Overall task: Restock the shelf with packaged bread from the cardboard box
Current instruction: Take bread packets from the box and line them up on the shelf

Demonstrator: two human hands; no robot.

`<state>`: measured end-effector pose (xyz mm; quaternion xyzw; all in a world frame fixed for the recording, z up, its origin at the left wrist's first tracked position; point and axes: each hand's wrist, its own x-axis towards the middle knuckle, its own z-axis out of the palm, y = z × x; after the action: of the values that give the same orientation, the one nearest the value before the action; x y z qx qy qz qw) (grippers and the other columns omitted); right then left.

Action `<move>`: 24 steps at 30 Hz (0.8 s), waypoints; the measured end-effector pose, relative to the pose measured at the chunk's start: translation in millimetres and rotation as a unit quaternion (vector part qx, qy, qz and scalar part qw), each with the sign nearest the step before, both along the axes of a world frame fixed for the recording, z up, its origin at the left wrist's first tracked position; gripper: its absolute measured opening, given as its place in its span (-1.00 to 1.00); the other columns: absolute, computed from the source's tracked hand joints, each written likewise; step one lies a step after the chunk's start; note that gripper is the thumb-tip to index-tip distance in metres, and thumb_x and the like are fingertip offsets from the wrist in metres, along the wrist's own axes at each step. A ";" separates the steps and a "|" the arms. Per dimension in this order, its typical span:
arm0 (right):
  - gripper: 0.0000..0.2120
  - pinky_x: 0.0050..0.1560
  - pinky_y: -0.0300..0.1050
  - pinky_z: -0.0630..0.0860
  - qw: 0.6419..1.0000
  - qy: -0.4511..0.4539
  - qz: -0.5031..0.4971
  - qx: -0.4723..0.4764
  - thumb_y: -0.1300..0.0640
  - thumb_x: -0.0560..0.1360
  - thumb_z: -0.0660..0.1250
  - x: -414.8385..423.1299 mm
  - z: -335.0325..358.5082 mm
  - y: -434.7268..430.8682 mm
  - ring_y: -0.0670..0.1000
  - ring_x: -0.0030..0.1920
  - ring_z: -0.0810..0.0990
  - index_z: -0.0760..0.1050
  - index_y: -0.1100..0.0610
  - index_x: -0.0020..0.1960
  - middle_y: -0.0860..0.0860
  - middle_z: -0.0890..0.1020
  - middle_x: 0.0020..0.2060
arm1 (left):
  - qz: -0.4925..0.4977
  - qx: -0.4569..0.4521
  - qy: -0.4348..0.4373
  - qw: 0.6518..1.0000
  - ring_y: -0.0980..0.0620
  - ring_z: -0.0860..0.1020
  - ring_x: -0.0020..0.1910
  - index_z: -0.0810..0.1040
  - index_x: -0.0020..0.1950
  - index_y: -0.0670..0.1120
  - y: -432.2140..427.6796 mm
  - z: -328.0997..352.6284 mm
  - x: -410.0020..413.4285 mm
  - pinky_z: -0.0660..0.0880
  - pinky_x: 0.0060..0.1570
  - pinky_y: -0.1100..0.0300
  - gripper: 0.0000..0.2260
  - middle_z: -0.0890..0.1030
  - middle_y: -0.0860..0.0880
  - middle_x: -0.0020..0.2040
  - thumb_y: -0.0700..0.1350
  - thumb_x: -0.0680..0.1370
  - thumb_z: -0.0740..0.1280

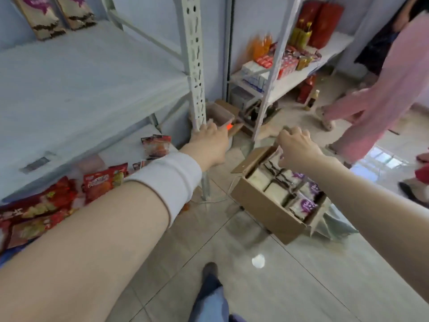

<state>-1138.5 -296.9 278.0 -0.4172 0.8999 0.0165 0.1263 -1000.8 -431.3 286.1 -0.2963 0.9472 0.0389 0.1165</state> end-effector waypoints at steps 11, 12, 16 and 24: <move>-0.57 0.10 0.09 0.45 0.967 -0.106 -0.193 0.125 0.23 0.43 0.32 -114.2 -149.1 100.9 0.21 0.23 0.29 0.29 0.21 0.25 0.19 0.33 0.20 | -0.153 0.091 -0.099 0.979 -0.21 0.34 0.29 0.29 0.31 -0.14 57.5 -153.4 -183.6 0.31 0.23 -0.08 -0.62 0.37 -0.21 0.30 -0.10 0.52 0.25; -0.57 0.12 0.11 0.45 0.961 -0.122 -0.213 0.128 0.25 0.43 0.31 -120.3 -162.4 107.7 0.22 0.24 0.28 0.27 0.21 0.26 0.19 0.32 0.21 | -0.165 0.096 -0.119 0.974 -0.21 0.34 0.29 0.29 0.31 -0.15 62.8 -167.4 -197.2 0.30 0.23 -0.08 -0.62 0.36 -0.21 0.31 -0.10 0.52 0.25; -0.57 0.14 0.13 0.46 0.935 -0.182 -0.274 0.131 0.26 0.45 0.29 -144.2 -204.6 129.0 0.22 0.23 0.28 0.28 0.21 0.28 0.18 0.32 0.21 | -0.208 0.124 -0.164 0.956 -0.21 0.36 0.28 0.30 0.28 -0.15 85.6 -210.4 -247.3 0.31 0.23 -0.08 -0.62 0.39 -0.21 0.28 -0.10 0.51 0.27; -0.61 0.14 0.02 0.40 0.874 -0.297 -0.379 0.070 0.23 0.44 0.32 -197.0 -316.4 130.3 0.19 0.22 0.33 0.31 0.22 0.22 0.18 0.37 0.21 | -0.206 0.190 -0.203 0.938 -0.19 0.35 0.30 0.29 0.32 -0.16 115.6 -312.4 -353.2 0.31 0.26 -0.06 -0.56 0.38 -0.20 0.31 -0.03 0.51 0.30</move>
<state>-1335.5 -166.6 -38.4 -0.0192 0.9057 -0.0945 0.4128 -1354.1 -315.7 -26.4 -0.0685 0.9185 0.1325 0.3662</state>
